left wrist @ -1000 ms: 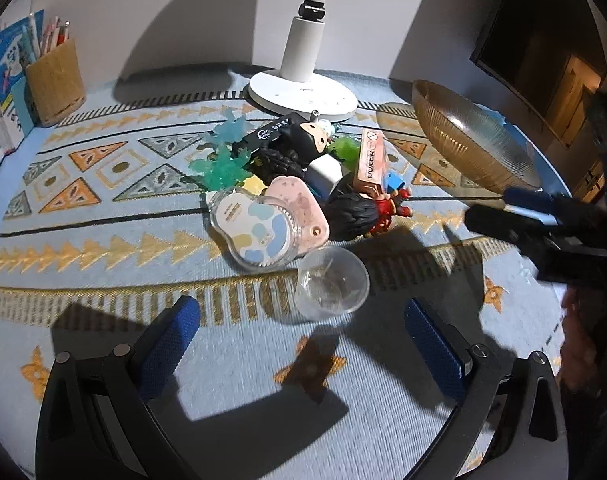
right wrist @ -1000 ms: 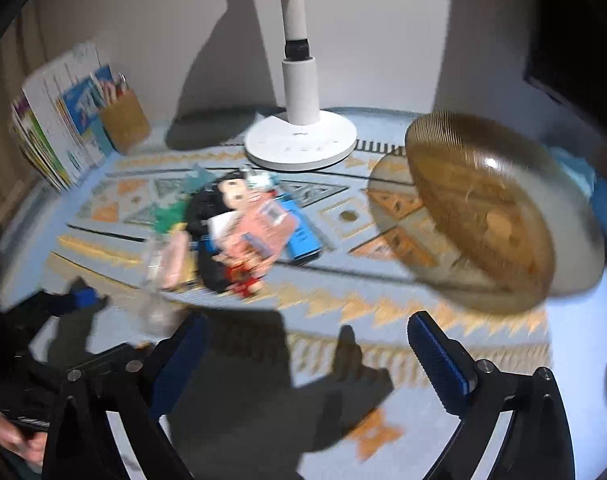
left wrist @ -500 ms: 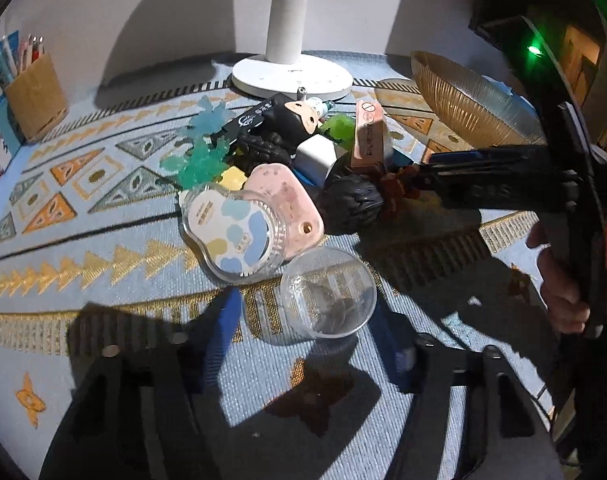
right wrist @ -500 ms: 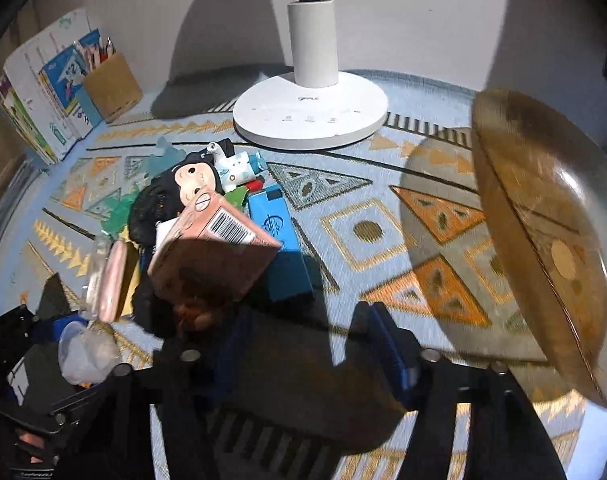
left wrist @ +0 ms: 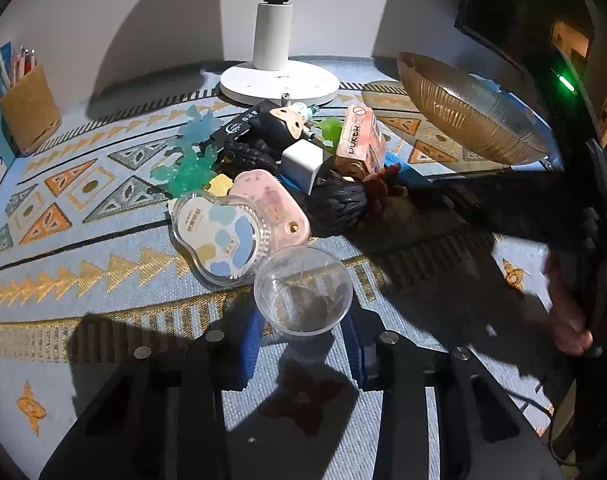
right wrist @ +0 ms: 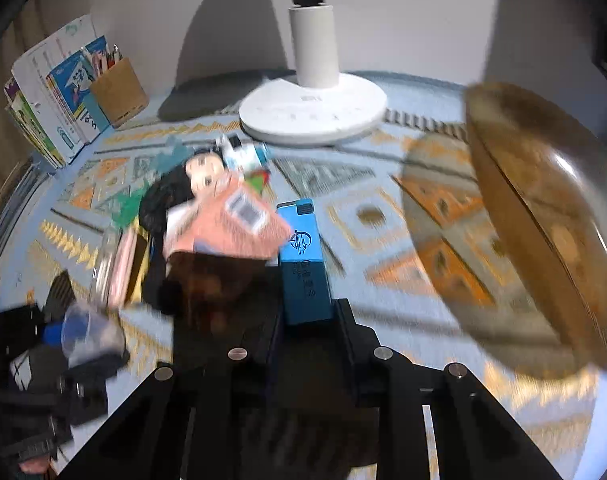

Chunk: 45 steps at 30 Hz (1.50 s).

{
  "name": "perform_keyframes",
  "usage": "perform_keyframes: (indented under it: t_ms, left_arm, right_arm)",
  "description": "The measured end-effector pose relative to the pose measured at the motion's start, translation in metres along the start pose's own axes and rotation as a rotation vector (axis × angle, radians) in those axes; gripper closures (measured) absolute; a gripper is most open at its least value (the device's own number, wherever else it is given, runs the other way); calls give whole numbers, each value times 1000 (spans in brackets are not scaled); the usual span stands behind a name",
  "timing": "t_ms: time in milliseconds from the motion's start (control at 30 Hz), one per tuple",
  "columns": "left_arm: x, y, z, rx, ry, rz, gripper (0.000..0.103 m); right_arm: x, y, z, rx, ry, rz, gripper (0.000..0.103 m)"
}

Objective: Organize rigid objects
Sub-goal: 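Grasp the clear plastic cup with the left gripper while the right grasps the blue lighter, then carry cup and lighter over the amber bowl and open both grippers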

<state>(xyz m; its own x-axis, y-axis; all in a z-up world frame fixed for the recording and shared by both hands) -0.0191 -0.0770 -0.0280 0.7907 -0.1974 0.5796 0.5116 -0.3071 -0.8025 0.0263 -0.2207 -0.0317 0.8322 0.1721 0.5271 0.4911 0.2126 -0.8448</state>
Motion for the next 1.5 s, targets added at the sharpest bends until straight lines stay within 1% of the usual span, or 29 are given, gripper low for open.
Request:
perform_keyframes:
  t_ms: [200,267,333,367,400,467,500,533,567,600,667,700,767,833,1000,1033,1133,1200,1233,1300,1400,1500]
  left_arm:
    - [-3,0,-5,-18,5,2,70]
    - [-3,2,-4,-17,0,5,70]
    - [-4,1,-4,-18,-3,9,69]
    - [-4,1,-4,-22,-8,12,66]
    - [-5,0,-2,-32,-19,11,61]
    - [-5,0,0,-40,-36,10,60]
    - [-5,0,0,-41,-38,9,61]
    - [-5,0,0,-38,-35,10,61]
    - [-4,0,-1,-30,-27,9,62]
    - [-4,0,-3,-18,-13,5,70]
    - [-4,-1,-6,-5,2,3,70]
    - [-3,-4,-8,-11,1,-8,70]
    - [1,-13,-12,-26,5,-41,70]
    - [11,-26,-21,-28,33,-73,70]
    - [53,-52,-61,-70,142,-150,70]
    - [65,-54,-71,-75,170,-166,70]
    - [105,-55,-106,-138,238,-199,70]
    - [129,-45,-130,-165,269,-192,70]
    - [138,-38,-139,-177,279,-183,70]
    - [155,-17,-160,-202,302,-151,70]
    - [171,18,-187,-210,323,-103,70]
    - [181,57,-203,-205,328,-49,70]
  right_arm:
    - [-52,-32,0,-36,45,3,78]
    - [-59,-36,4,-54,38,3,77]
    - [-57,-33,6,-61,24,3,70]
    - [-52,-31,9,-63,8,4,60]
    - [-48,-28,10,-67,0,2,55]
    - [-40,-19,16,-92,-22,-9,55]
    - [-37,-17,18,-103,-35,-12,58]
    - [-37,-17,20,-106,-42,-15,68]
    - [-36,-17,23,-102,-47,-21,74]
    - [-36,-17,24,-96,-48,-25,79]
    - [-37,-18,26,-84,-42,-29,79]
    - [-40,-20,26,-72,-26,-31,79]
    - [-43,-27,23,-36,19,-43,79]
    - [-44,-38,16,-26,54,-63,79]
    - [-35,-94,-14,-36,134,-178,79]
    - [-31,-106,-23,-56,148,-203,79]
    - [-18,-131,-54,-133,186,-249,79]
    - [-11,-139,-90,-208,246,-235,79]
    - [-8,-140,-101,-223,264,-225,79]
    - [-4,-135,-134,-248,299,-183,79]
    - [2,-122,-162,-259,315,-121,79]
    - [4,-109,-181,-259,325,-60,79]
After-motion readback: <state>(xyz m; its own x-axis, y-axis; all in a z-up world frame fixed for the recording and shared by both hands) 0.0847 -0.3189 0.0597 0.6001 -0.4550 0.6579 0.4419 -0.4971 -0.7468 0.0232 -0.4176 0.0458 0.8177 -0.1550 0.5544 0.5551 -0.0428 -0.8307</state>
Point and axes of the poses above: each gripper's, at about its wrist camera, not at the fingertips, and y roughly the way its jaws point, z to its left, x to its top, the point moved 6 cm from there along y, roughly the way its jaws point, and after that the axes turned 2 degrees about -x, right-handed, at the moved point
